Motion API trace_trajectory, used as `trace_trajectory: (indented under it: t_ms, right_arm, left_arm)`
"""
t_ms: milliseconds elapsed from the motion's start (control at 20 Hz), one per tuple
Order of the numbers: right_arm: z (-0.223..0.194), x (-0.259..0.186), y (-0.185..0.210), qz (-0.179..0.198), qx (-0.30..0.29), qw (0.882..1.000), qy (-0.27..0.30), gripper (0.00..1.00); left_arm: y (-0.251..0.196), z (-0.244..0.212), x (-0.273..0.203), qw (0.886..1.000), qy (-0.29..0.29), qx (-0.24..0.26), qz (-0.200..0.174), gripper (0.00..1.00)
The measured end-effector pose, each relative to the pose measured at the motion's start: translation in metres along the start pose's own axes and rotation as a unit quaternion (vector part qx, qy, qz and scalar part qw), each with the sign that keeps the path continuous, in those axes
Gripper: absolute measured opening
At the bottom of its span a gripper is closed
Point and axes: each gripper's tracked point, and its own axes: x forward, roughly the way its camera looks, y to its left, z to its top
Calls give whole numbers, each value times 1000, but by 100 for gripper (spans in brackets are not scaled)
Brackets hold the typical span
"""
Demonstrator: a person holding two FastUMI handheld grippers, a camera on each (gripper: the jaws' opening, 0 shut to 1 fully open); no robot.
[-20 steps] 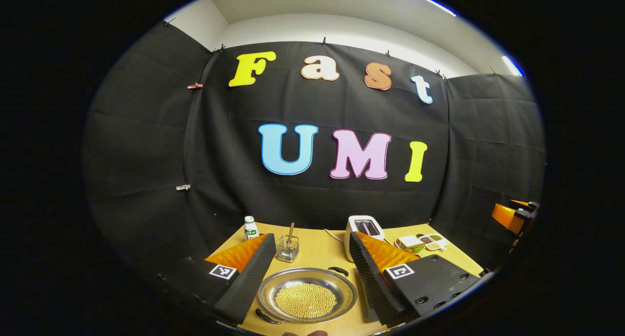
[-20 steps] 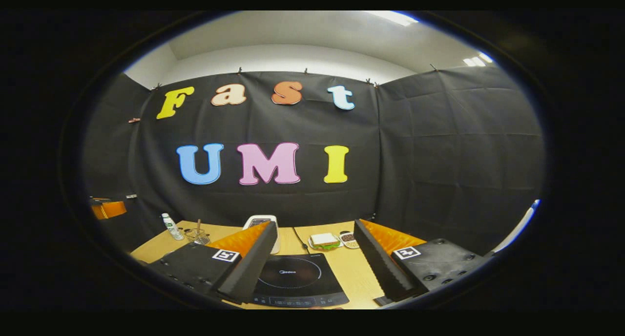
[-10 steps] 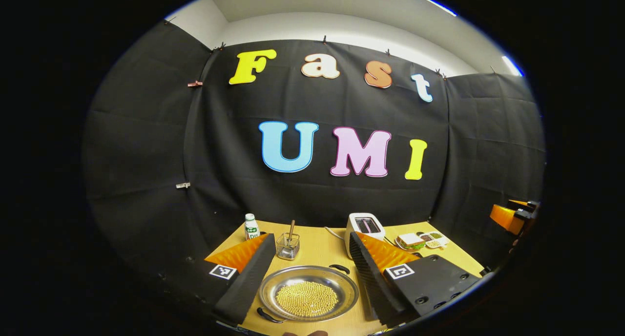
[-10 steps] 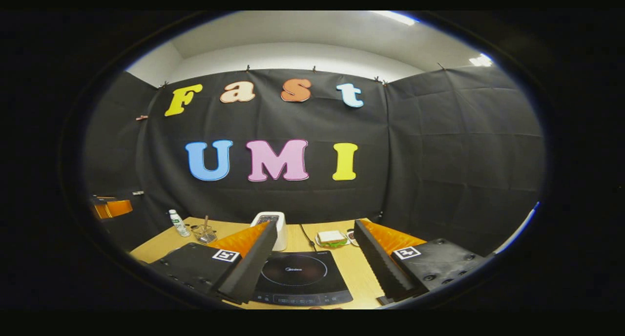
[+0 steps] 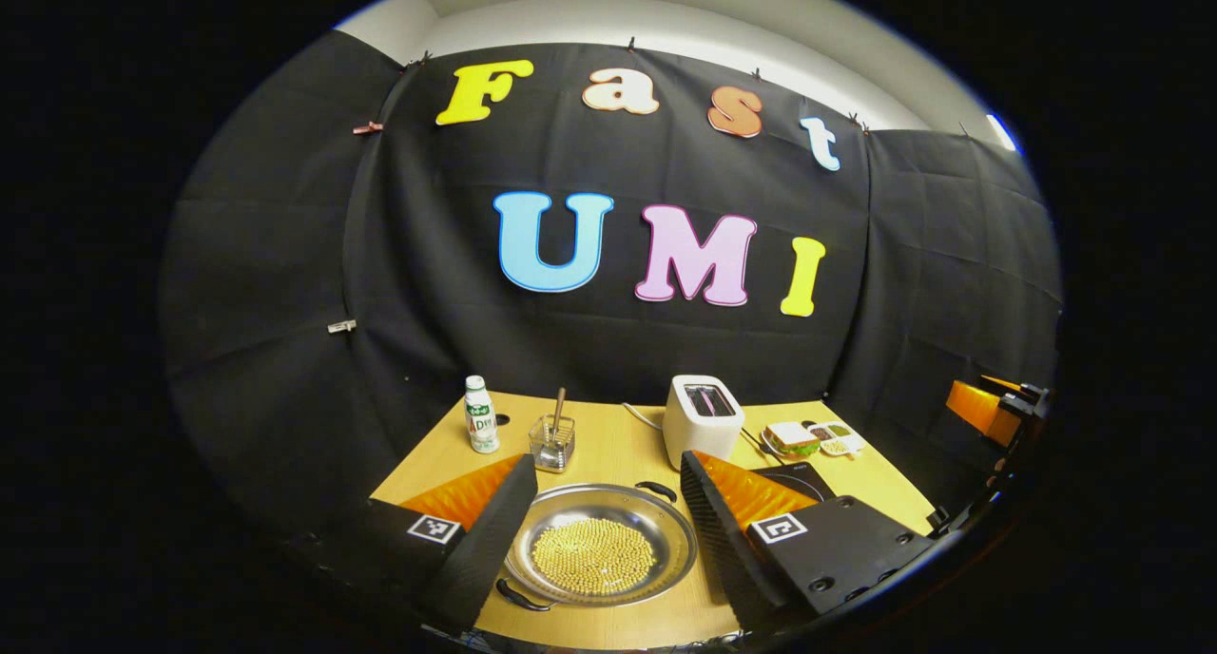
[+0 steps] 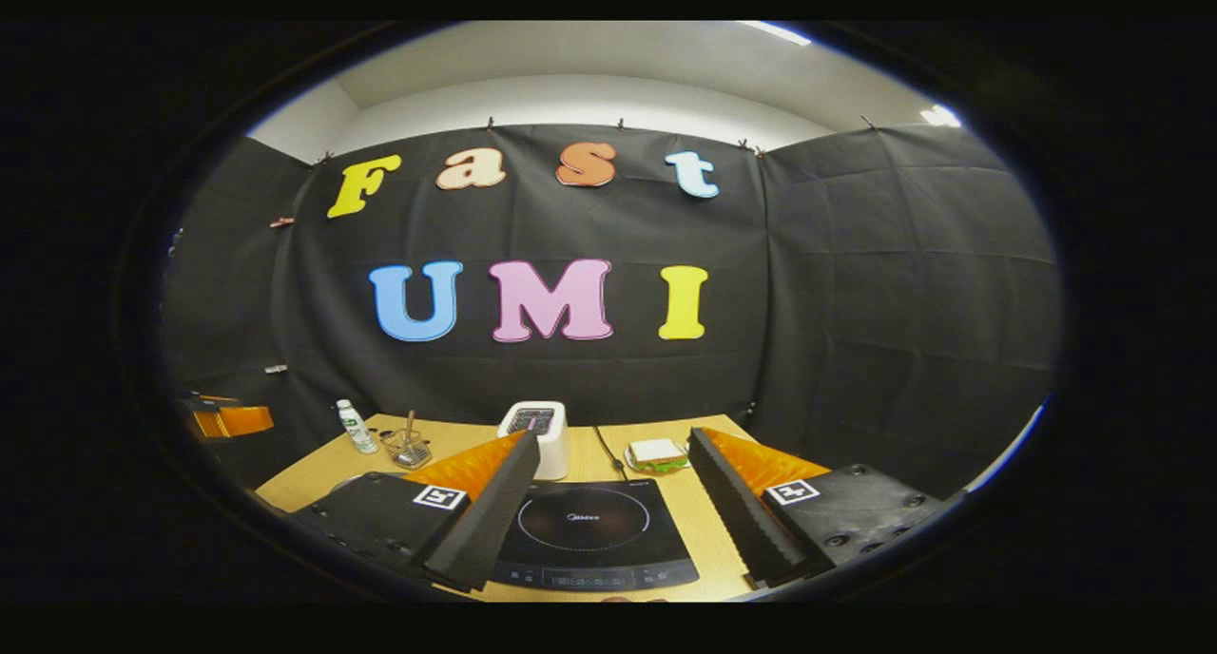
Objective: First push the handle of the pot to place it horizontally, then grasp the pot with both hands and set it on the induction cooktop.
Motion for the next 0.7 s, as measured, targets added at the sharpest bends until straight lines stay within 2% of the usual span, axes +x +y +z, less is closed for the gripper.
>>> trace_trajectory:
  t_ms: [250,350,400,550,650,700]
  right_arm:
    - [-19,-3,3,-4,11,1000,27,98]
    - [-26,-4,6,-1,8,999,36,98]
    - [-27,-4,8,1,6,999,39,98]
    - [-30,-5,12,4,-2,999,40,99]
    - [-34,-6,14,7,-6,999,43,98]
    - [-37,-6,16,9,-7,999,46,98]
  left_arm:
    - [4,-43,8,998,56,-8,-18,95]
    - [5,-63,11,996,82,-29,-26,83]
    - [8,-70,12,995,92,-33,-25,74]
    - [15,-94,14,991,119,-40,-35,57]
    - [21,-109,14,989,134,-48,-43,39]
    - [26,-115,15,988,140,-52,-42,41]
